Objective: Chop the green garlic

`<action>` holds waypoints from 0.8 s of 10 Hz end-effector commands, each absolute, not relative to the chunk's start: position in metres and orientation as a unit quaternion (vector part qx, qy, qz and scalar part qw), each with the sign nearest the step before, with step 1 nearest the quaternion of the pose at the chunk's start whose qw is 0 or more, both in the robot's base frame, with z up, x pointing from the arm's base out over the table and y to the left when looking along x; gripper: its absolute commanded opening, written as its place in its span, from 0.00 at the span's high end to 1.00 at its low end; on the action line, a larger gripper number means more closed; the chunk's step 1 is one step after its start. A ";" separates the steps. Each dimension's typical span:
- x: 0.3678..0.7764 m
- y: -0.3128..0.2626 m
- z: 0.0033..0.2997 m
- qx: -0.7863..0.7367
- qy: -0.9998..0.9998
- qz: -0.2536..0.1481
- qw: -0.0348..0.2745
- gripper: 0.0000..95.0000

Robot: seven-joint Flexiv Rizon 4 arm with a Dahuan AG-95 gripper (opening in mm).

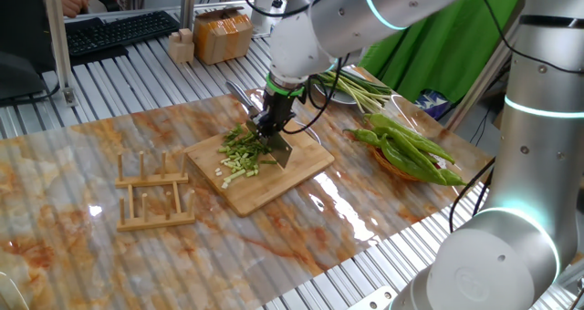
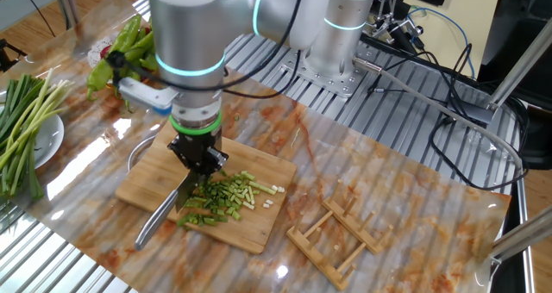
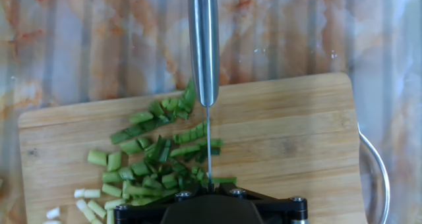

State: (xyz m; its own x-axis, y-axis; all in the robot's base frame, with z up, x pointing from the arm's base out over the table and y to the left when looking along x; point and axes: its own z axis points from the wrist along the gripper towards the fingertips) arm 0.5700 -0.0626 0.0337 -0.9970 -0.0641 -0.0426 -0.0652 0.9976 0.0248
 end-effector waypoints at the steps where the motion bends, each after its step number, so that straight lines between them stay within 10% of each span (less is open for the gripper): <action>1: 0.569 -0.063 0.020 -0.033 0.999 0.012 0.013 1.00; 8: 0.570 -0.065 0.044 -0.034 0.999 0.005 -0.011 1.00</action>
